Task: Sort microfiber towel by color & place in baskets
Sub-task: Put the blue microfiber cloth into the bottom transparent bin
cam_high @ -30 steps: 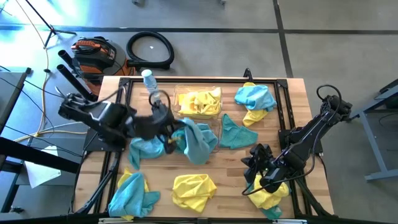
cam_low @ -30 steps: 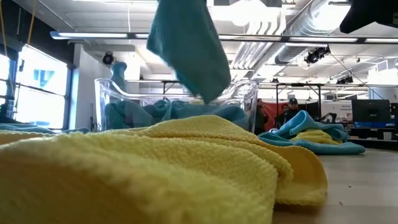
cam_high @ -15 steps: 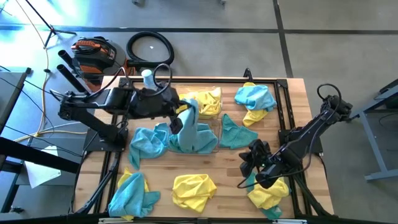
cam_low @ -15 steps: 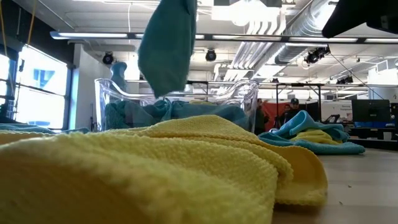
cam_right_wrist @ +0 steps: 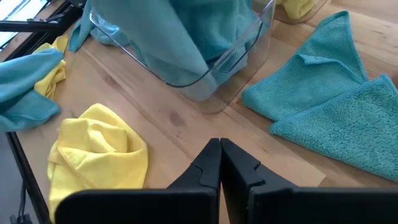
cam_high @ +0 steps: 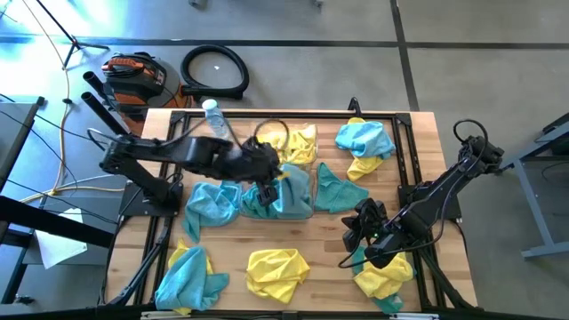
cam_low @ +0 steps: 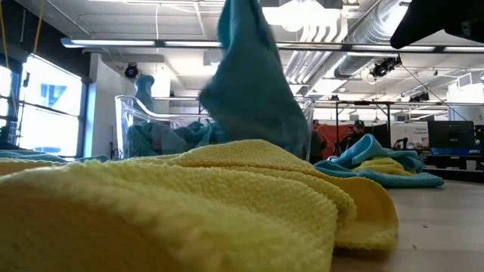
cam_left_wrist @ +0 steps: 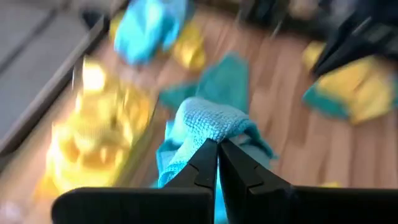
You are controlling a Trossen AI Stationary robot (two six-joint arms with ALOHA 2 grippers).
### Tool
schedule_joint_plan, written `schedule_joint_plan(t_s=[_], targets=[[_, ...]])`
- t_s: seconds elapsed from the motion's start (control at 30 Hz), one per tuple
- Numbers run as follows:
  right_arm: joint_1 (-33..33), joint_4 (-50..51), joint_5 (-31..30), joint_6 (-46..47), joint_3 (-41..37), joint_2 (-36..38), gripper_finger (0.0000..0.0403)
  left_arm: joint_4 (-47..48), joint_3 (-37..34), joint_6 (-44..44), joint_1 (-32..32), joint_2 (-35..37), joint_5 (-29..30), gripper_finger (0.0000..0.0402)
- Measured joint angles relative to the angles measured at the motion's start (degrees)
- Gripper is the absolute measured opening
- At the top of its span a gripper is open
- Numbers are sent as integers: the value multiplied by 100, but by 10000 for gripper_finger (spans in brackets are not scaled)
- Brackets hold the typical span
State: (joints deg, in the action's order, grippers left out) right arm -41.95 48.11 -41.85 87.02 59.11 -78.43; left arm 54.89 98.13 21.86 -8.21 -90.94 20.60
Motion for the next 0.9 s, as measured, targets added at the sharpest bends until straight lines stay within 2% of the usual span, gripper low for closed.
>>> schedule_joint_plan(t_s=[0.13,0.33,0.67,0.83,0.9], targets=[[0,29,0,-2,0,0,0,483,-4,346,0,-437,-224,0],[0,138,0,-2,0,0,0,-108,-4,-34,-2,-1267,-965,0],[0,147,2,-2,0,0,0,-271,-98,-96,266,-2133,-1495,0],[0,205,3,-2,0,0,0,-567,-97,600,470,-2432,-1884,0],[0,228,2,-2,0,0,0,-564,-98,1048,531,-2524,-1859,0]])
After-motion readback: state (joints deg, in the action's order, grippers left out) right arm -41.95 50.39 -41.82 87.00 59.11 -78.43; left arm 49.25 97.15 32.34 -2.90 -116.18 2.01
